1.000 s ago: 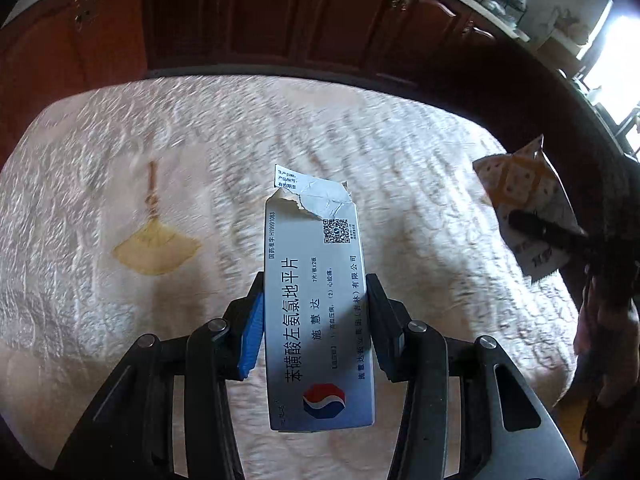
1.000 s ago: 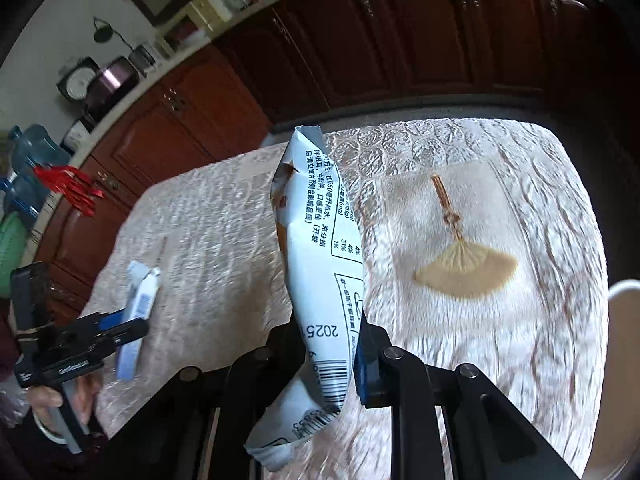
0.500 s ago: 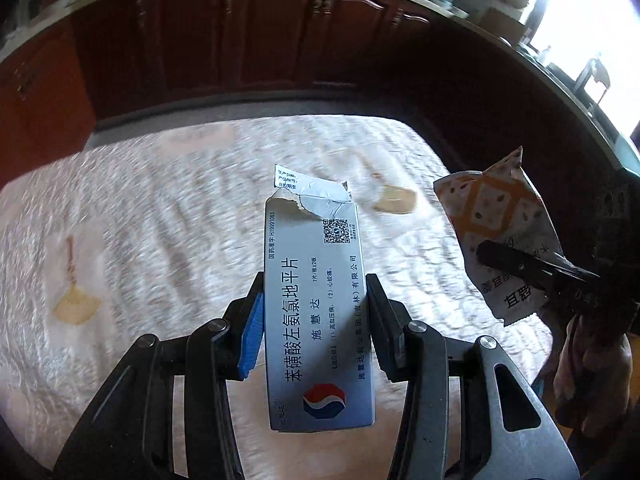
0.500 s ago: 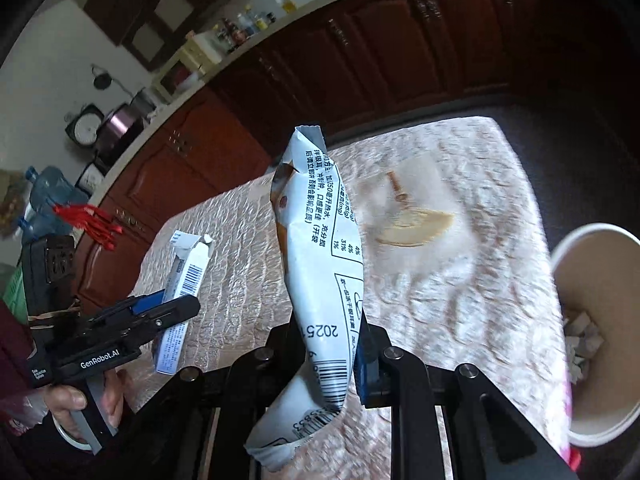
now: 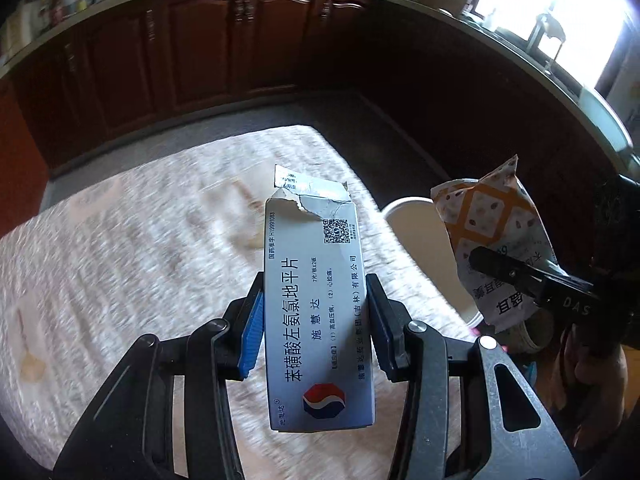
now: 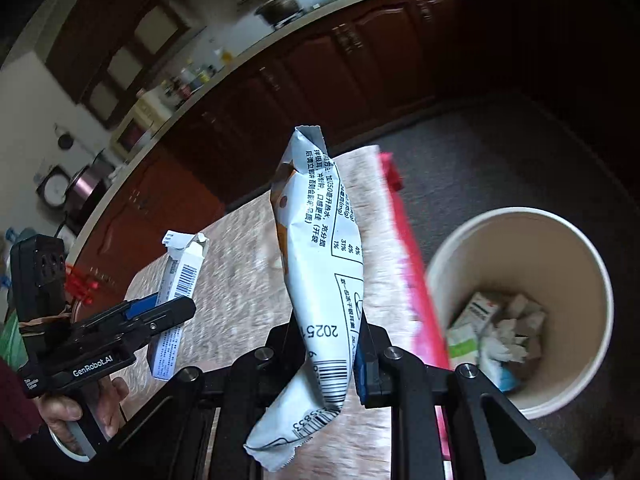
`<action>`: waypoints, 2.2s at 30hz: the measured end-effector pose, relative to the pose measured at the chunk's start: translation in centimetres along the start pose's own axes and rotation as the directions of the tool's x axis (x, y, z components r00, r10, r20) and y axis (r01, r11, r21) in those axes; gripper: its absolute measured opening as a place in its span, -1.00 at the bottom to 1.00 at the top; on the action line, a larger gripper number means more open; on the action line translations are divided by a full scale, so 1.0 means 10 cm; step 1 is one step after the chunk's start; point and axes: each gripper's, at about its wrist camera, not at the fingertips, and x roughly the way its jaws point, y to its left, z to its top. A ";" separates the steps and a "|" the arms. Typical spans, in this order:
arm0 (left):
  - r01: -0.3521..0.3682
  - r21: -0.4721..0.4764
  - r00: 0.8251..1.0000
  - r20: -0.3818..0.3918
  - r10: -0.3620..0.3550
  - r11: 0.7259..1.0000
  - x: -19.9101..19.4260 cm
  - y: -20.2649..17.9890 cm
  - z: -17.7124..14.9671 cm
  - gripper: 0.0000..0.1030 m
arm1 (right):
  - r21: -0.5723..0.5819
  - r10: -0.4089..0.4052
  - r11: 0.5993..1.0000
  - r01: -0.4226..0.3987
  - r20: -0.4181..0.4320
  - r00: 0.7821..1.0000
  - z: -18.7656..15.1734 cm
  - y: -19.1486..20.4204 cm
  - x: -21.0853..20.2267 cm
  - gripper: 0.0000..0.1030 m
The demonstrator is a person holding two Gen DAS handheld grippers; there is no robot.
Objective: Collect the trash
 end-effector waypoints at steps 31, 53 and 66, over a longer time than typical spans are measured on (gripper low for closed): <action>0.139 0.085 0.987 -0.090 -0.131 0.987 1.11 -1.03 0.45 -0.14 | 0.208 -0.277 0.938 0.278 -0.038 0.960 0.08 -1.22 -0.11 -0.64; 0.217 0.021 0.969 -0.122 -0.213 0.976 1.37 -0.87 0.47 0.39 | 0.263 -0.340 0.905 0.335 -0.026 0.940 0.01 -1.36 -0.08 0.03; 0.150 0.043 0.988 -0.052 -0.148 0.988 1.08 -0.65 0.32 0.40 | 0.205 -0.406 0.897 0.391 0.034 0.913 -0.10 -1.03 -0.17 0.27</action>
